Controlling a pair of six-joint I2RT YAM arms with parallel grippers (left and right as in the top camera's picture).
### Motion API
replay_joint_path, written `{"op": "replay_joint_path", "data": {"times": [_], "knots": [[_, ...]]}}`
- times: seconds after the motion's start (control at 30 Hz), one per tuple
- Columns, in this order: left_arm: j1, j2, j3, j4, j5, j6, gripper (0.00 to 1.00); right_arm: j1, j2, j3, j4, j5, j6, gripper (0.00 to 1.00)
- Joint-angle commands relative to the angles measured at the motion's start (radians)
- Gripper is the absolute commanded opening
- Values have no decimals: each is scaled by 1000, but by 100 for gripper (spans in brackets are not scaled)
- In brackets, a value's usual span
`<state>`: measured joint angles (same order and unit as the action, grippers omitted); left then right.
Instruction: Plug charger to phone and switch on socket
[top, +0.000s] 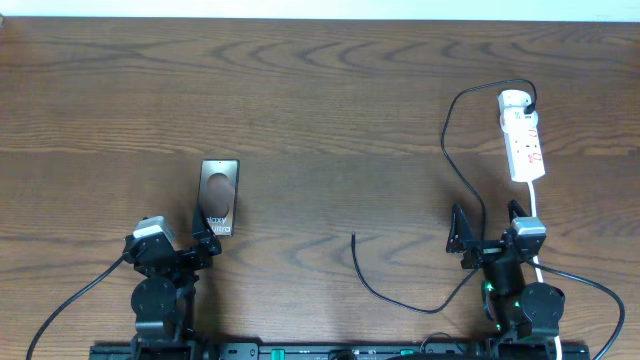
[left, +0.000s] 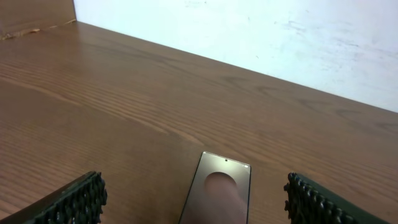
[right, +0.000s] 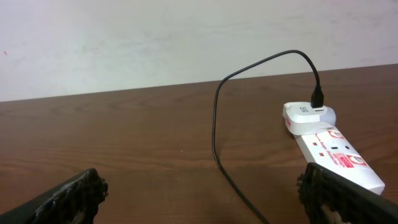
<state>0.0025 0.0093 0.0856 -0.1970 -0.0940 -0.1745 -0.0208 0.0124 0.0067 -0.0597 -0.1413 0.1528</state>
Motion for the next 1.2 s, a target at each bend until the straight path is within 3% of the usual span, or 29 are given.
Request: {"op": "replay_joint_path", "data": {"times": [0.0,0.37,0.77,0.93,1.17], "knots": [[-6,-5,-18,-26,8,21,90,8,-4,-1,-4,1,4,99],[-6,-5,-18,-21,-26,21,90,8,-4,-1,-4,1,4,99],[-6,29,53,-32,80,87,90,8,-4,-1,-4,1,4,99],[-6,193,187,-45,87,138,90,8,-4,-1,-4,1,4,99],[-6,629,522,-139,109,183,90,8,-4,-1,-4,1,4,99]]}}
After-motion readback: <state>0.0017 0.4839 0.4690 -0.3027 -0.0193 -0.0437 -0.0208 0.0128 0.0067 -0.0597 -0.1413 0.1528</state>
